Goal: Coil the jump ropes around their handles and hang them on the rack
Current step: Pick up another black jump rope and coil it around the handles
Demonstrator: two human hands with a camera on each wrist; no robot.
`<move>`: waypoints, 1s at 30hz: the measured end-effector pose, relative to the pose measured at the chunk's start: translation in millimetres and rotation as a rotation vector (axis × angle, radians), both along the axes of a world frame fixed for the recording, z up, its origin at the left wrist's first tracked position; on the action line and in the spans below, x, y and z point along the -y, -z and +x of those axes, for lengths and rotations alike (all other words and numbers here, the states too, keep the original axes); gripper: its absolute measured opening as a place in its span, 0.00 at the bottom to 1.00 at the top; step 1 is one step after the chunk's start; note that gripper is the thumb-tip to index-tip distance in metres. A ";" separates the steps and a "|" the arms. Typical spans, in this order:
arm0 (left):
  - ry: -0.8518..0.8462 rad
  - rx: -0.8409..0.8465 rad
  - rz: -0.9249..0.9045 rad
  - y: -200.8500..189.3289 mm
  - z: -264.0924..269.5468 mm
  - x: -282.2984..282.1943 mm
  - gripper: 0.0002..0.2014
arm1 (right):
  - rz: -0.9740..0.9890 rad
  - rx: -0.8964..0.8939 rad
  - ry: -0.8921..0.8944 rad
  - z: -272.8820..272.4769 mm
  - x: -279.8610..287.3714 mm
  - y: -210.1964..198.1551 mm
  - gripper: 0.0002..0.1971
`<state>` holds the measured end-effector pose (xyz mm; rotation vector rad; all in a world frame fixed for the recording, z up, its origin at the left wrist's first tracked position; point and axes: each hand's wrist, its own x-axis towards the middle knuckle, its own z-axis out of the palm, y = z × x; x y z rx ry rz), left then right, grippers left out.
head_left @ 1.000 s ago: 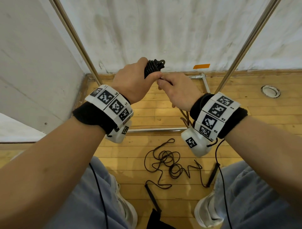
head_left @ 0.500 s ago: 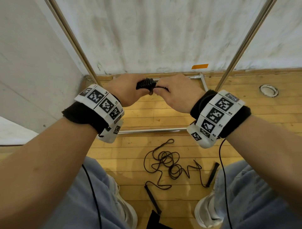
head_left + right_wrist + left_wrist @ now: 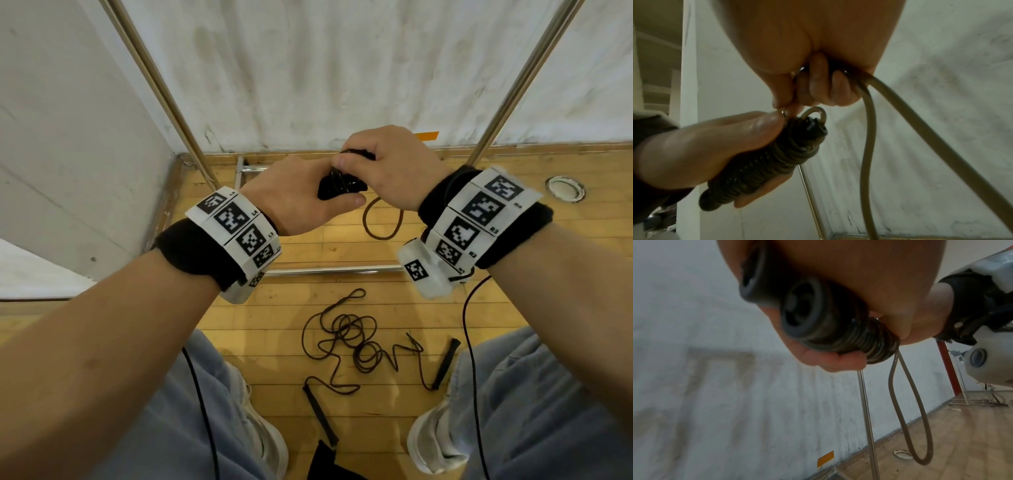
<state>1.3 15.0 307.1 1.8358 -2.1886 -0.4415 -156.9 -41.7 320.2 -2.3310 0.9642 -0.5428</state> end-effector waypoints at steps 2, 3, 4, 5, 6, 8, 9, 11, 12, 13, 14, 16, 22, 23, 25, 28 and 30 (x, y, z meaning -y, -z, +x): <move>0.015 -0.049 -0.016 -0.3 0.4 -0.6 0.14 | 0.055 0.071 0.036 -0.8 2.4 -0.2 0.11; 0.025 -0.091 -0.032 -0.8 0.1 -1.5 0.14 | 0.103 0.137 0.069 -2.2 4.9 -0.7 0.11; 0.032 -0.136 -0.052 -1.5 -0.6 -2.3 0.15 | 0.154 0.204 0.104 -3.8 7.7 -1.5 0.11; 0.035 -0.168 -0.072 -2.5 -1.5 -3.2 0.17 | 0.212 0.262 0.133 -5.5 10.0 -2.5 0.11; 0.037 -0.179 -0.093 -4.2 -3.1 -4.4 0.18 | 0.281 0.316 0.150 -6.7 11.4 -3.4 0.11; 0.035 -0.165 -0.135 -7.4 -7.0 -7.4 0.19 | 0.445 0.433 0.153 -7.4 11.7 -3.0 0.10; 0.029 -0.166 -0.155 -8.6 -8.6 -8.8 0.19 | 0.517 0.481 0.146 -6.8 11.2 -1.4 0.10; 0.005 -0.195 -0.204 -10.1 -9.5 -9.5 0.20 | 0.624 0.536 0.128 -3.3 8.4 3.0 0.11; -0.017 -0.208 -0.234 -10.3 -9.0 -8.9 0.21 | 0.662 0.557 0.121 -1.0 6.3 5.6 0.12; -0.042 -0.219 -0.264 -10.2 -8.1 -8.0 0.22 | 0.688 0.572 0.121 1.5 4.1 8.1 0.13; -0.069 -0.230 -0.292 -9.7 -6.9 -6.8 0.23 | 0.709 0.581 0.127 3.6 1.6 10.2 0.14; -0.116 -0.261 -0.330 -8.2 -4.2 -4.1 0.25 | 0.756 0.606 0.138 7.4 -3.2 13.5 0.18; -0.196 -0.278 -0.359 -6.6 -0.7 1.8 0.24 | 0.763 0.586 0.190 18.5 -11.6 17.0 0.17; -0.216 -0.275 -0.360 -6.7 0.5 3.2 0.24 | 0.754 0.576 0.188 19.5 -12.6 17.5 0.16; -0.266 -0.259 -0.340 -7.1 4.0 6.6 0.24 | 0.724 0.541 0.170 20.2 -14.5 18.2 0.14; -0.295 -0.237 -0.276 -5.7 8.5 10.6 0.24 | 0.698 0.448 0.132 19.8 -19.0 17.8 0.12; -0.298 -0.241 -0.253 -4.0 10.3 11.7 0.24 | 0.696 0.400 0.129 20.2 -20.9 16.4 0.12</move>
